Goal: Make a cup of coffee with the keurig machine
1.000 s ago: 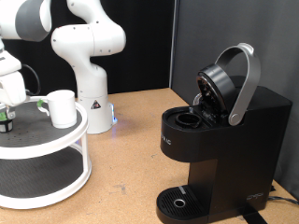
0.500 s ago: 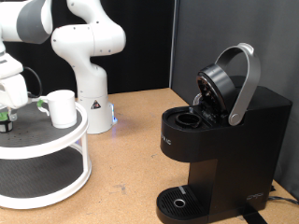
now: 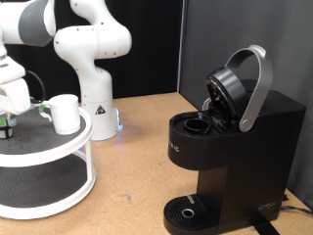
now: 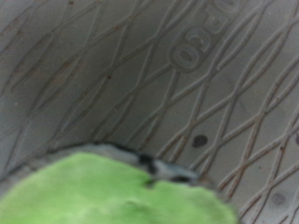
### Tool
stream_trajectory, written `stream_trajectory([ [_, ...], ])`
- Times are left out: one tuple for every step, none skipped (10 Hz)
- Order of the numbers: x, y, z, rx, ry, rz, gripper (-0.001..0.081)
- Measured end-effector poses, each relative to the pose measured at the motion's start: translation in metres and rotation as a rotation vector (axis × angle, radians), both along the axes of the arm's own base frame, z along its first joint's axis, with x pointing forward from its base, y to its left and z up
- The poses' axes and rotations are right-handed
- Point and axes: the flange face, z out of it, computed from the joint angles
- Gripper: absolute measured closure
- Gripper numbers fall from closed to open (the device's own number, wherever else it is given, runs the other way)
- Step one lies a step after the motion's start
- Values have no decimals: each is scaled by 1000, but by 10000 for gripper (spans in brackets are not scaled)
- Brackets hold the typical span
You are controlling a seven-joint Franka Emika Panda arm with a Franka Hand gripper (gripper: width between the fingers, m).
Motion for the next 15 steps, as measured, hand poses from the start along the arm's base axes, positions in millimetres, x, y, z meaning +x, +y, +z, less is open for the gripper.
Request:
stream_trajectory([
  [0,0,0,0,0,0,287],
  [0,-1,1,-2,-2,0,287],
  [1,0,0,-2,-2,0,454],
  [1,0,0,-1,-1,0,454],
  [1,0,0,3,-3,-4,630],
  [2,0,1,11,-6,-10,759],
  [2,0,2,18,-10,-16,759],
  [3,-1,4,23,-11,-19,769],
  [3,-2,5,27,-12,-17,769],
  [3,-2,6,30,-14,-13,801],
  [3,-2,7,33,-14,-12,801],
  [2,-3,8,35,-13,-12,801],
  [2,-3,8,38,-11,-12,801],
  [2,-4,10,42,-13,-13,805],
  [2,-5,12,48,-17,-12,676],
])
